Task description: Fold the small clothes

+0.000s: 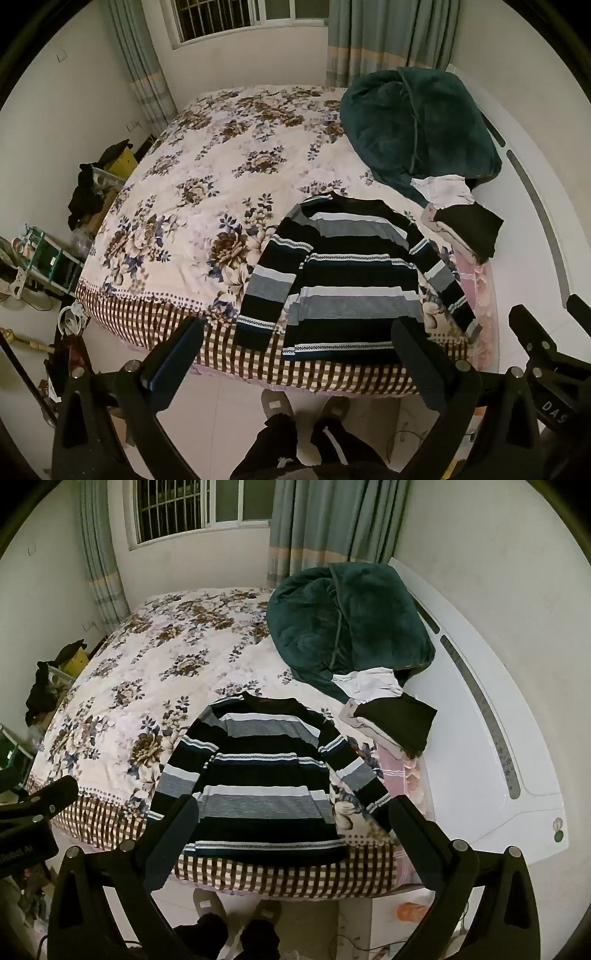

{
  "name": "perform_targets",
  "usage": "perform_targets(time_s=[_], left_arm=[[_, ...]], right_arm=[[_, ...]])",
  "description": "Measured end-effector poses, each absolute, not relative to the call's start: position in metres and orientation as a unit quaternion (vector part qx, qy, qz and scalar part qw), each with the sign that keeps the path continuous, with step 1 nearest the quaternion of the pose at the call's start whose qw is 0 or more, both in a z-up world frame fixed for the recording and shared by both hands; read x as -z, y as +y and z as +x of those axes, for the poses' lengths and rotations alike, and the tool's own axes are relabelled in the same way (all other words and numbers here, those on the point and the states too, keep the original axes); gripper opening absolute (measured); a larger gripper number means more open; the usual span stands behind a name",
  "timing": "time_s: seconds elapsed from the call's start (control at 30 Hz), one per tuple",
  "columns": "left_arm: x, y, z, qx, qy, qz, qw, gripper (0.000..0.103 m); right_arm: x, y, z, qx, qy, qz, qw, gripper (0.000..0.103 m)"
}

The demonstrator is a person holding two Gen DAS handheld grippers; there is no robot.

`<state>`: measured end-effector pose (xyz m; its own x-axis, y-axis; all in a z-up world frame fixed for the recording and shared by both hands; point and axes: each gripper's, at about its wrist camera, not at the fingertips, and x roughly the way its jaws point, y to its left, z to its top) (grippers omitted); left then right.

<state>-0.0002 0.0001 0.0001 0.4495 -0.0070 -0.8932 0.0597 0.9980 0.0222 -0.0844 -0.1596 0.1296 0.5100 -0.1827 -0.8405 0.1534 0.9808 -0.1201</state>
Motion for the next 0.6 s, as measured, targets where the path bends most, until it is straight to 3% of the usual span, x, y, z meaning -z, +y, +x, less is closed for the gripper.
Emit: perform_targets(time_s=[0.6], left_arm=[[-0.0004, 0.0007, 0.0007, 0.019, 0.517, 0.026, 0.855, 0.103]], right_arm=[[-0.1299, -0.1595, -0.0846, 0.096, 0.479, -0.014, 0.872, 0.103]])
